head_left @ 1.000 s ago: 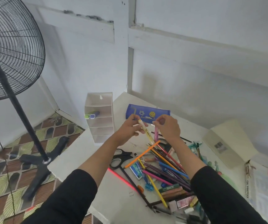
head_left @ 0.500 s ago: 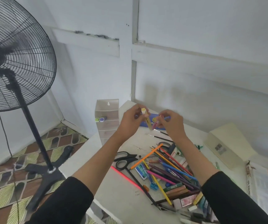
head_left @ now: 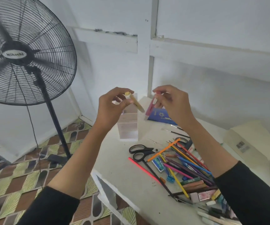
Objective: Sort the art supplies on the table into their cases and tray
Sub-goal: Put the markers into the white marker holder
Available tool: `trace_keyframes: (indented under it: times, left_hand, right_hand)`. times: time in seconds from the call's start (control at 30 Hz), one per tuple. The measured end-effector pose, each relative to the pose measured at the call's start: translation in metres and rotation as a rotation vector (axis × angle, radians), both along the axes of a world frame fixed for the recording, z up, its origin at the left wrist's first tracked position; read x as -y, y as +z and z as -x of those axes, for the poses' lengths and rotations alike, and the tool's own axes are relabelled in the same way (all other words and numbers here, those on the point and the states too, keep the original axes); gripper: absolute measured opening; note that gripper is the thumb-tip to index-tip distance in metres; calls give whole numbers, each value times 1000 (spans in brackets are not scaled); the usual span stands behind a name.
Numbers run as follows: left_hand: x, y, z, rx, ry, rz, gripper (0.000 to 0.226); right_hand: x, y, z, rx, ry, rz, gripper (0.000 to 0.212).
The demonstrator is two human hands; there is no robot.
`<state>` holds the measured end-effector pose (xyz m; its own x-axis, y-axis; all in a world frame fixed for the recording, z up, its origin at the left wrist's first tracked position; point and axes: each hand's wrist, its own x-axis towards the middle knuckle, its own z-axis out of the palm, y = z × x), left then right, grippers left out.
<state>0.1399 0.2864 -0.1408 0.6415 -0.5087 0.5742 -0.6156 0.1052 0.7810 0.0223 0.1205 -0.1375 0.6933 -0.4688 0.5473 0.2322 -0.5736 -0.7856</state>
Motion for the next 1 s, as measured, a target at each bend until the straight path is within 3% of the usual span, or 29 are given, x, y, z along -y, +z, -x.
trace_keyframes:
  times: [0.2,0.37,0.6,0.83,1.0]
  left_hand:
    - [-31,-10,-7,63,125,4,32]
    - [-28,-26,-14,111,156,-43,30]
    - [-8,-54,-35,524,325,-419,21]
    - [12,-56,-45,493,263,-601,19]
    - [17,-71,-50,594,281,-515,24]
  right_hand:
    - [-21,-16,-15,153,134,194,14]
    - [-28,-31,-28,138,138,373,12]
    - [-24,-51,-48,-228,106,401,13]
    - [-28,-47,-66,-425,19,518,20]
    - [-23,-51,-75,-528,-112,579,20]
